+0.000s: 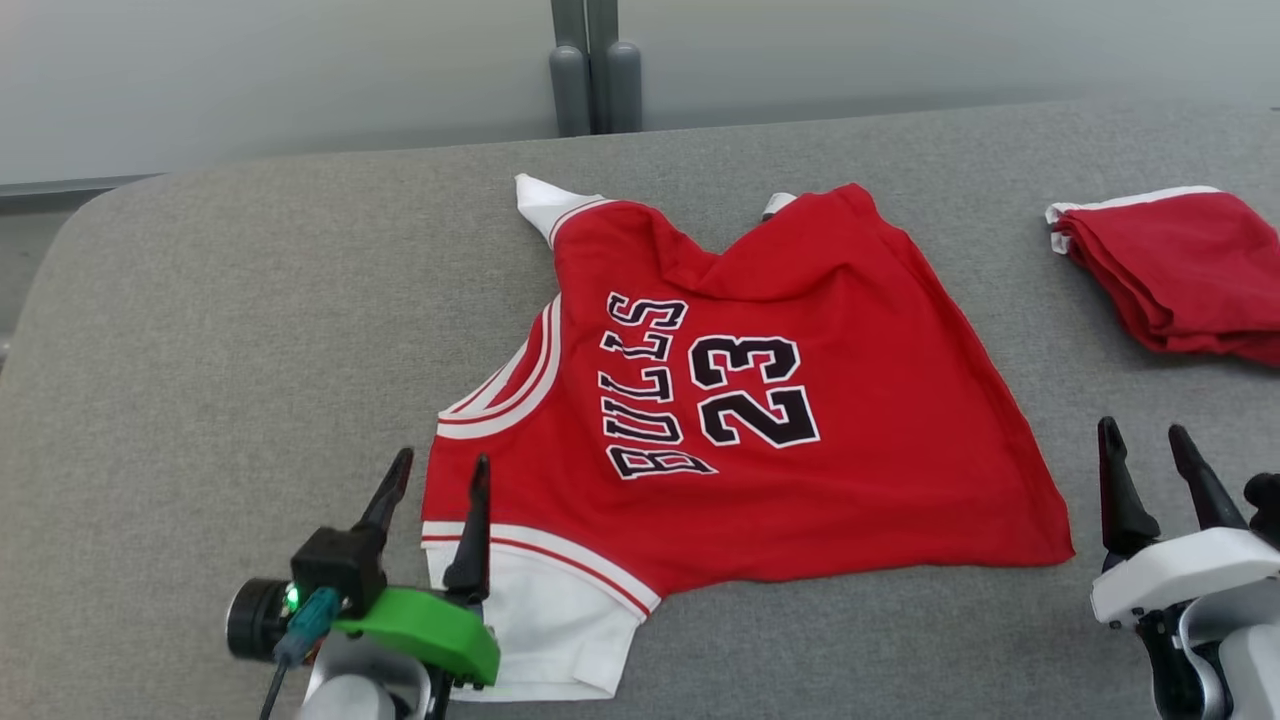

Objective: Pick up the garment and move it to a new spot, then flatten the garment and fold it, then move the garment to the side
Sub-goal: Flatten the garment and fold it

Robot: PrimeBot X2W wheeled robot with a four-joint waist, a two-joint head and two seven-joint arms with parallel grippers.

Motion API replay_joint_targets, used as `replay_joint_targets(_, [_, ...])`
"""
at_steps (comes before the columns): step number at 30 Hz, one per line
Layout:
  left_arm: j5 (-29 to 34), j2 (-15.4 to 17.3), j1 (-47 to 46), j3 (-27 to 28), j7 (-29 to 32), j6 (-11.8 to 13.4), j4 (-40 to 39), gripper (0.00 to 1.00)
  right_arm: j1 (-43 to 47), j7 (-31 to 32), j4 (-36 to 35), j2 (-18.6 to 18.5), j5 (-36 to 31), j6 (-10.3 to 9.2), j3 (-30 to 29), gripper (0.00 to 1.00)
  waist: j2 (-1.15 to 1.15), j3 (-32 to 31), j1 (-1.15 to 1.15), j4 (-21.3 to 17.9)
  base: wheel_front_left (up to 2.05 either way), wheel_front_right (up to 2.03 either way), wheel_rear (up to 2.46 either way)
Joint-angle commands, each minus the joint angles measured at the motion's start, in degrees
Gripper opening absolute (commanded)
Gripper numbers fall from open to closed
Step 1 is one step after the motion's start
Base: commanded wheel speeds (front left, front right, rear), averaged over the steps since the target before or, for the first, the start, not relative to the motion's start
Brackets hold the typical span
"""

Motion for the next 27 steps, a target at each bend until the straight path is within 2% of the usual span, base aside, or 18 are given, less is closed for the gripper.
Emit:
replay_joint_targets(1, [0.4, 0.2, -2.1, -0.9, 0.9, -0.7, 0.7, 1.0, -0.6, -0.6, -1.4, 0.2, -0.6, -0.02, -0.1, 1.0, 0.0, 0.5, 0.0, -1.1, 0.0, 0.0, 0.0])
replay_joint_targets(6, [0.2, -0.3, -8.7, -3.9, 4.5, -2.2, 4.8, 1.0, -1.8, -1.6, -5.5, 1.1, -1.9, -0.02, 1.5, 1.0, 0.0, 1.9, 0.0, -3.5, 0.0, 0.0, 0.0])
replay_joint_targets(12, [-0.9, -0.7, -15.6, -5.7, 6.5, -2.8, 11.4, 1.0, -3.1, -2.2, -6.4, 1.9, -1.7, -0.02, 4.3, 1.0, 0.0, 4.6, 0.0, -6.9, 0.0, 0.0, 0.0])
replay_joint_targets(19, [-1.2, -0.5, -23.0, -5.3, 8.3, -1.5, 20.7, 1.0, -4.8, -2.9, -5.8, 1.7, -1.4, -0.02, 5.7, 1.0, 0.0, 7.3, 0.0, -10.6, 0.0, 0.0, 0.0])
replay_joint_targets(27, [-2.5, 0.0, -29.7, -3.0, 9.4, 0.8, 28.9, 0.99, -5.8, -3.5, -5.1, 2.1, -1.3, -0.02, 6.5, 1.0, 0.0, 8.9, 0.0, -13.0, 0.0, 0.0, 0.0])
